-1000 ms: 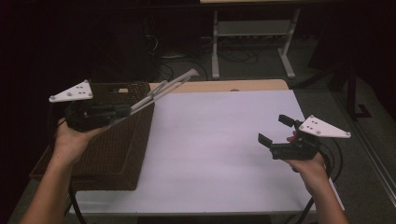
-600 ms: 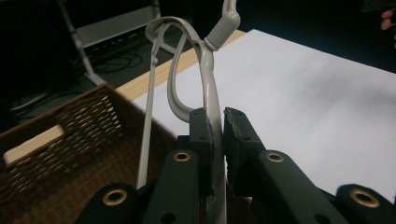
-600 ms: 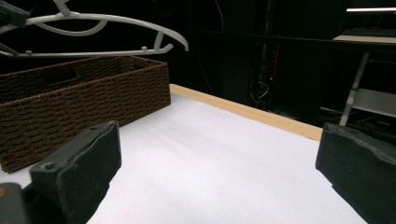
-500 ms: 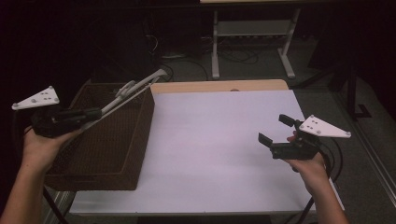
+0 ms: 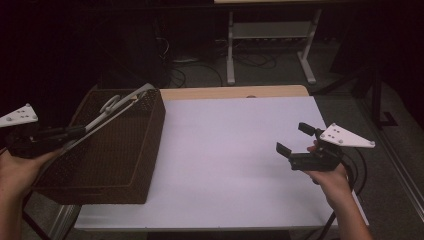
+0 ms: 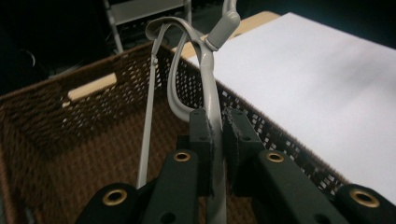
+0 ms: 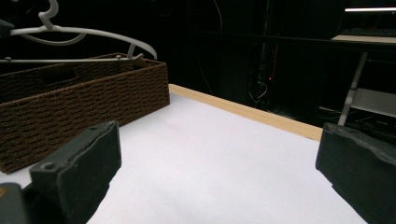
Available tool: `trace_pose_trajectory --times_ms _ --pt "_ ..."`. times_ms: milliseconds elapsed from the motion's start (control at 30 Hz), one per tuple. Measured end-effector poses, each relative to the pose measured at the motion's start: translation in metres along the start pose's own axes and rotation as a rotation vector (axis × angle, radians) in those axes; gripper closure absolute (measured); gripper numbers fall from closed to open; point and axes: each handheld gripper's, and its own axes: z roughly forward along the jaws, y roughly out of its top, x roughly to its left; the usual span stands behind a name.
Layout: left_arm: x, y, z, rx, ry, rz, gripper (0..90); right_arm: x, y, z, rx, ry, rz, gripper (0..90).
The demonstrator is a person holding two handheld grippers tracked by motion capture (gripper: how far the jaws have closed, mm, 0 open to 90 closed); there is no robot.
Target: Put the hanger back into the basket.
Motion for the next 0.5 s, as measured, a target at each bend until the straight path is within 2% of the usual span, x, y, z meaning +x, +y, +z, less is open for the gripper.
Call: trace_pose_trajectory --times_ms 67,233,500 --pt "0.002 -0.005 -0.001 0.025 0.006 -0.002 82.5 0.0 0.0 0.0 0.002 0.0 0.0 0.0" --pt "0.005 -0.01 0.002 0.043 0.001 -0.011 82.5 0.0 0.0 0.001 0.003 0.001 0.001 0.0" --pt "0.01 -0.019 0.022 0.101 -0.023 -0.02 82.5 0.0 0.0 0.001 0.004 -0.001 0.001 0.0"
